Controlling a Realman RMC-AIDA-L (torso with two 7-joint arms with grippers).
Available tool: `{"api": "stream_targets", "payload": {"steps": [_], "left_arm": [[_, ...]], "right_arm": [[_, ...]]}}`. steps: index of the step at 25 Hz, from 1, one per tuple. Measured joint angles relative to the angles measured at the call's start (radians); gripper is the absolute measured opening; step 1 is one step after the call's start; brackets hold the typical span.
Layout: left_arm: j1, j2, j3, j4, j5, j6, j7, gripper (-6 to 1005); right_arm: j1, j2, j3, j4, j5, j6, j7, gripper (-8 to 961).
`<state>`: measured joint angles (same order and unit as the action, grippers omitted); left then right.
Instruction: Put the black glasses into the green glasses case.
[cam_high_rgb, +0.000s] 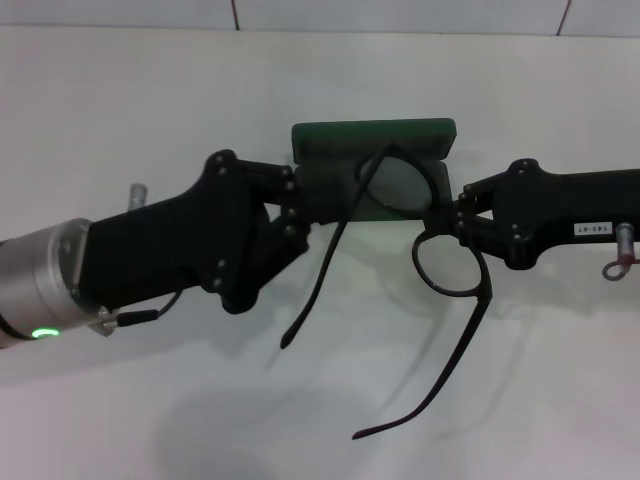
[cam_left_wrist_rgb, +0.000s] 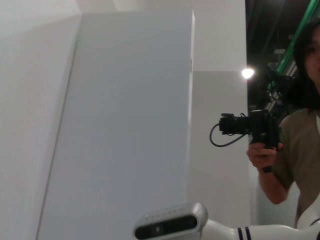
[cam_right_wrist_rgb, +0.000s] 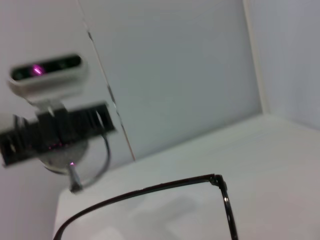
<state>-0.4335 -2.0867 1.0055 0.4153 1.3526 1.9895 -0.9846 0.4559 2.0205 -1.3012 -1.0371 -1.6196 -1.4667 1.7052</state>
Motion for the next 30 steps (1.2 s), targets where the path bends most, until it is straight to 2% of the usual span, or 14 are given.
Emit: {"api": "stream_targets", "payload": {"steps": [14,30], "left_arm": [[-0.033,-0.003,0.026,-0.023,0.006,0.002,-0.010,27],[-0.087,-0.003,0.065,-0.080,-0.003,-0.002,-0.002,27]], "right_arm": [[-0.026,-0.001,0.003,0.035,0.135,-0.067,-0.148,54],[-0.023,0.003,0.022,0.056,0.162,-0.113,-0.184,54]]}}
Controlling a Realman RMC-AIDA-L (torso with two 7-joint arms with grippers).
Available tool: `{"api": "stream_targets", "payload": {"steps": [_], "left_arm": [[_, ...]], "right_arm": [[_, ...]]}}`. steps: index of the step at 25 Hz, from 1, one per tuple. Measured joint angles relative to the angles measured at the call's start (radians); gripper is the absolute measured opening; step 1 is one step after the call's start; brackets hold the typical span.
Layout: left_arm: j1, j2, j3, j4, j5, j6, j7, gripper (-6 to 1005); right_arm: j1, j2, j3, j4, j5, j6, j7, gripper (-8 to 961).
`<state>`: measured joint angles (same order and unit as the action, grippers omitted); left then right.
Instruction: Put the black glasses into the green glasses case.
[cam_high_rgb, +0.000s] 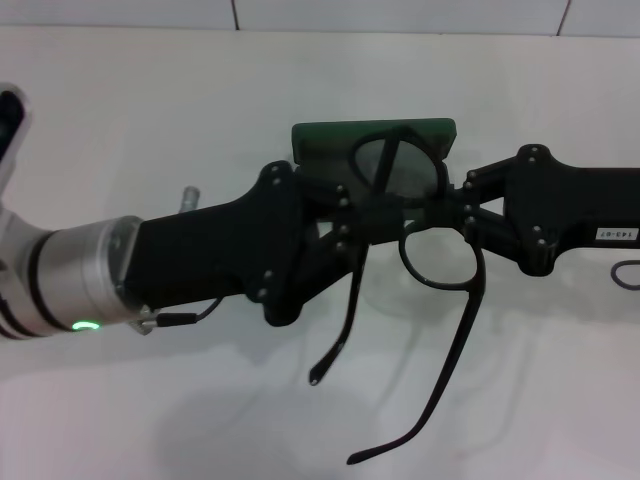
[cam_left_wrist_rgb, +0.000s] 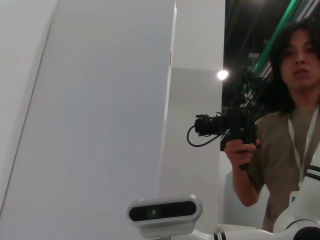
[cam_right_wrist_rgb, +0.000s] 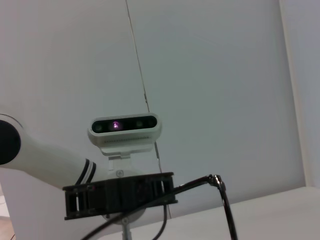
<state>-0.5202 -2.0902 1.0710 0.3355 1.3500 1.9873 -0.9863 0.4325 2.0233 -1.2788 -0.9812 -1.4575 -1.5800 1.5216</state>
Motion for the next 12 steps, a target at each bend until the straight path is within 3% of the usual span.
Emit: {"api": "stream_targets", "payload": {"steps": [12], "left_arm": [[-0.041,-0.008,0.000,-0.070,0.001,-0.048,0.042,27]], "right_arm": [[0.022,0.000,-0.016,0.053,0.059,-0.037,-0.027,54]]}}
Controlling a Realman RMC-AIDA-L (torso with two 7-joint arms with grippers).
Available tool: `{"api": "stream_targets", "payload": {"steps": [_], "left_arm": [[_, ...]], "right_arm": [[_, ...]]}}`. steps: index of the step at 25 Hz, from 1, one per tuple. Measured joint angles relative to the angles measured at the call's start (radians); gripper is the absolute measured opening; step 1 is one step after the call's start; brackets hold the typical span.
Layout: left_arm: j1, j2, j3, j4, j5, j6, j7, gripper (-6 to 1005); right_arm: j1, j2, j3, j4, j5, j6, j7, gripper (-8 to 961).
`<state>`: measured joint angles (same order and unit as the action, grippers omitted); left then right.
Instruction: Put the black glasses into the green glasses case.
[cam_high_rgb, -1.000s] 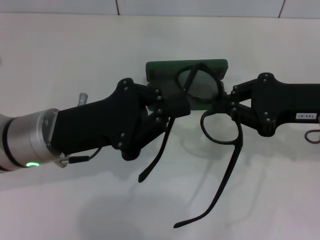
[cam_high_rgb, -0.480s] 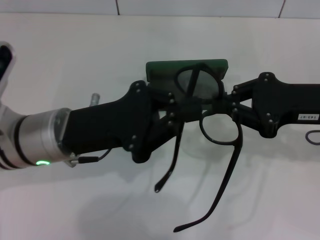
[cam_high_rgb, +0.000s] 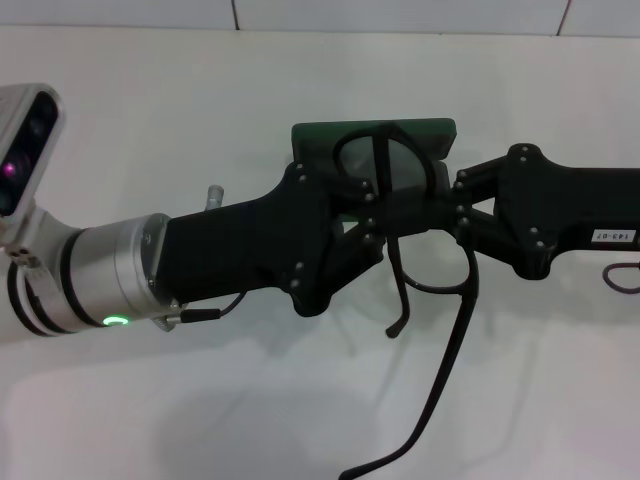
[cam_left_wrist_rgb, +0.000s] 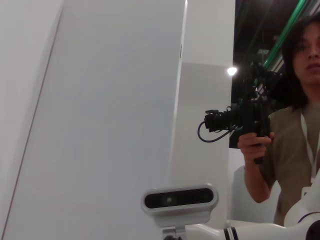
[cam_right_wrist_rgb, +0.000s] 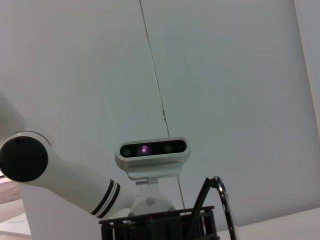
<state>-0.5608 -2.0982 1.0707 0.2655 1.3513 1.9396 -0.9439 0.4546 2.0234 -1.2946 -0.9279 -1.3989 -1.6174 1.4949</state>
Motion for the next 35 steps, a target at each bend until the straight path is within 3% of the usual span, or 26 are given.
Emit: {"api": "stream_targets", "payload": {"steps": [26,35], "left_arm": [[-0.016,-0.008,0.000,-0.040,-0.010,-0.024,0.025,28],[-0.005,0.000,0.000,-0.031,-0.010,0.022,0.025,28]], "right_arm": [[0.033,0.003,-0.001,0.048,0.003,-0.024,-0.010,54],[0.025,0.000,0.037,0.067,0.005,-0.014,-0.021,54]]}}
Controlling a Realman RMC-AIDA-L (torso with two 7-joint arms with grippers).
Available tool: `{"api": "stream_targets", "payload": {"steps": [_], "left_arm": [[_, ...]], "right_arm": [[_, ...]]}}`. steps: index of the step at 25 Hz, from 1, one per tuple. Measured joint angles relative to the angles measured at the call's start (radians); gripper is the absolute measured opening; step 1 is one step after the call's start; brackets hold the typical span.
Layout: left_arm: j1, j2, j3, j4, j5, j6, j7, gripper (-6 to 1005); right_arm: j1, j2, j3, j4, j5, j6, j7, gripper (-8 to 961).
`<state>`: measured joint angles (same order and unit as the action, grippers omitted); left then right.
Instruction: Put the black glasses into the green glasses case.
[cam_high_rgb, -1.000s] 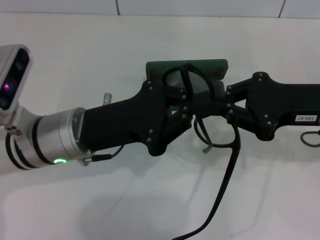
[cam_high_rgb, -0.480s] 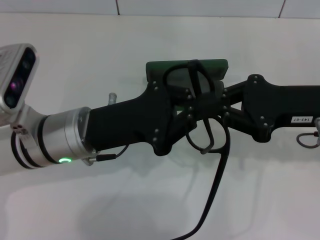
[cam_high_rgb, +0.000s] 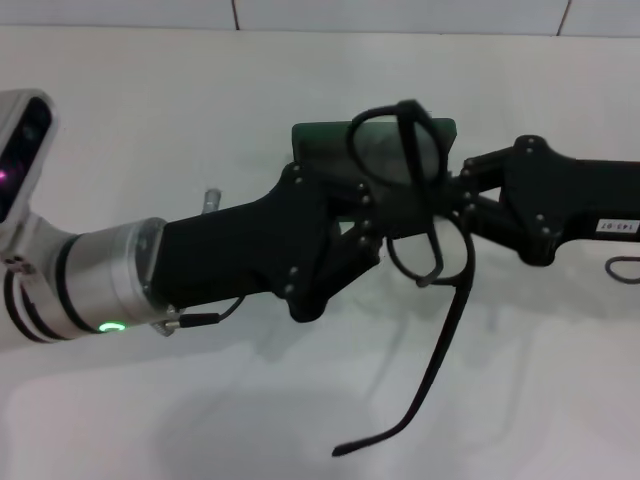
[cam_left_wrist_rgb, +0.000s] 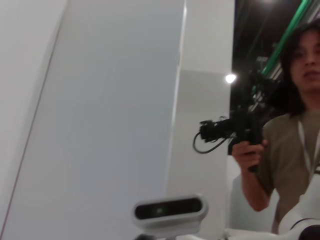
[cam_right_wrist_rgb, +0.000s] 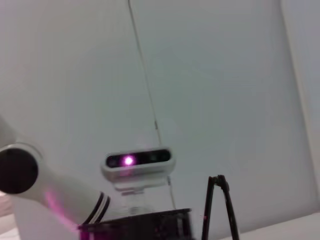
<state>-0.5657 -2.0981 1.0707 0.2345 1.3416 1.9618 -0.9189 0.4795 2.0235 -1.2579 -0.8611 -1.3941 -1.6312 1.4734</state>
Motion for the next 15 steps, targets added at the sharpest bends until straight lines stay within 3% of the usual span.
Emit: {"api": "stream_targets", "payload": {"steps": [6,11,15], "left_arm": [[0.006,0.010,-0.002,0.005,0.005,0.032,0.002,28],[0.010,0.016,0.001,0.006,0.030,0.029,0.022,28],[0.000,0.013,0.002,0.011,0.075,0.028,0.024,28]], "right_arm": [[-0.014,-0.004,0.093,0.020,0.059,-0.073,-0.030,53],[-0.023,-0.005,0.225,0.045,0.213,-0.219,-0.053,53],[-0.011,-0.005,0.253,0.096,0.337,-0.258,-0.106,53]]}}
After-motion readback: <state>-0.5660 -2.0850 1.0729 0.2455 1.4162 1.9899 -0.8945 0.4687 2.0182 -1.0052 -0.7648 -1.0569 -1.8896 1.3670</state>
